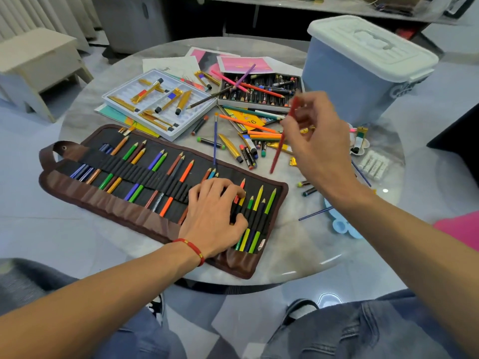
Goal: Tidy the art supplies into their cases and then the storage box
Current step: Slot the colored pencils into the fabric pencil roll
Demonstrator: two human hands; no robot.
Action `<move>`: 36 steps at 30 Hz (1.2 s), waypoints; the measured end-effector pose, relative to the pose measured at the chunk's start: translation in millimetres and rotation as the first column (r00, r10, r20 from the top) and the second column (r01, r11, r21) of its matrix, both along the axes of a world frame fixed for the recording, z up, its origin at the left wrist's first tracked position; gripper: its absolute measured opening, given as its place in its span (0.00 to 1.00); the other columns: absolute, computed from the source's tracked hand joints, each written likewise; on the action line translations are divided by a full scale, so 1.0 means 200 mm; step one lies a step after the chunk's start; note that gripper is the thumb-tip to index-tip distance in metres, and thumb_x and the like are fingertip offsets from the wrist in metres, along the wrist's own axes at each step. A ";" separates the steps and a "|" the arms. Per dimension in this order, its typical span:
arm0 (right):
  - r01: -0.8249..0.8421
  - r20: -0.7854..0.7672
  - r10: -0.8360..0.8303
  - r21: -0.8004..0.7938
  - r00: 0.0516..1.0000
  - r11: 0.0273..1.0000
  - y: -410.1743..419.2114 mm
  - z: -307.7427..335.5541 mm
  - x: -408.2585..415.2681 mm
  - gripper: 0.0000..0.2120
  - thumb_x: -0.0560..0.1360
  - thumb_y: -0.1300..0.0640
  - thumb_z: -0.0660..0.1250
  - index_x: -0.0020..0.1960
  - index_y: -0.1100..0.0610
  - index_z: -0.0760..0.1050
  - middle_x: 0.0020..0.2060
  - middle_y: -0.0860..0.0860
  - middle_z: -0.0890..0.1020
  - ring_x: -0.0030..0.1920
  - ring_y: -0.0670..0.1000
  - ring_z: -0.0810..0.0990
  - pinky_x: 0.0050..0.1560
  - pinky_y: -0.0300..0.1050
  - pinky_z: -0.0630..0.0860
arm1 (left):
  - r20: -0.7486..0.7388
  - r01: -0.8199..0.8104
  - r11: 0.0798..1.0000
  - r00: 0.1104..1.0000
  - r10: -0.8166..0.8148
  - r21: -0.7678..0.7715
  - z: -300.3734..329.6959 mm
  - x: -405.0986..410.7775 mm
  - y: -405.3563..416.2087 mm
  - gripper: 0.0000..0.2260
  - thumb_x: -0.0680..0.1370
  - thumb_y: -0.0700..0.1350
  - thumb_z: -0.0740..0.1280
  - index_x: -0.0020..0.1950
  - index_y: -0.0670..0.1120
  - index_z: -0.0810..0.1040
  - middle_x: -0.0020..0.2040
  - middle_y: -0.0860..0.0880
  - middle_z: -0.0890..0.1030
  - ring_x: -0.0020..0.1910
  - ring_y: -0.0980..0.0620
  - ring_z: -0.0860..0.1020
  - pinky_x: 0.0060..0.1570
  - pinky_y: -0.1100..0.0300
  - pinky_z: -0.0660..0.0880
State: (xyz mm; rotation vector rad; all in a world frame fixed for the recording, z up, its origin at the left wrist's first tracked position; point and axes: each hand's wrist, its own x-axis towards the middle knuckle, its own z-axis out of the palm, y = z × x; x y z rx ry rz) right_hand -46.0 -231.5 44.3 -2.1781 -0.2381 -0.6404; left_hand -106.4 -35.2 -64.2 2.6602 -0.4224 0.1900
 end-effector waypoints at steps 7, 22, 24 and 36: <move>0.041 -0.368 0.030 0.184 0.929 0.982 0.02 -0.15 -0.03 0.22 0.79 0.62 0.67 0.70 0.53 0.66 0.39 0.52 0.84 0.38 0.48 0.84 0.36 0.46 0.84 | -0.005 0.001 0.999 1.000 -0.001 -0.036 0.00 0.01 0.00 0.17 0.70 0.55 0.61 0.58 0.56 0.73 0.58 0.56 0.72 0.65 0.52 0.66 0.66 0.52 0.57; 0.054 -0.556 -0.106 -0.109 0.824 0.993 0.00 -0.29 0.11 0.23 0.80 0.55 0.66 0.73 0.56 0.65 0.41 0.52 0.85 0.44 0.50 0.84 0.48 0.52 0.82 | -0.003 -0.004 0.999 1.000 0.004 -0.037 0.00 0.00 0.00 0.15 0.71 0.53 0.63 0.56 0.55 0.74 0.56 0.56 0.72 0.64 0.53 0.66 0.66 0.52 0.58; -0.043 -0.561 -0.138 -0.297 0.816 0.954 0.00 -0.27 0.13 0.23 0.81 0.52 0.62 0.73 0.56 0.65 0.44 0.54 0.84 0.47 0.55 0.82 0.48 0.53 0.80 | 0.004 0.003 1.000 1.000 -0.003 -0.017 0.01 -0.01 0.00 0.14 0.72 0.52 0.63 0.57 0.54 0.74 0.57 0.56 0.72 0.64 0.53 0.66 0.65 0.53 0.58; -0.246 -0.590 -0.229 -0.615 0.774 0.749 0.06 -0.28 0.10 0.23 0.80 0.54 0.58 0.73 0.57 0.63 0.67 0.59 0.75 0.63 0.63 0.77 0.54 0.56 0.75 | 0.027 -0.003 0.998 1.000 0.005 -0.066 0.00 0.00 0.00 0.17 0.77 0.44 0.52 0.58 0.53 0.77 0.57 0.55 0.74 0.63 0.52 0.67 0.63 0.54 0.59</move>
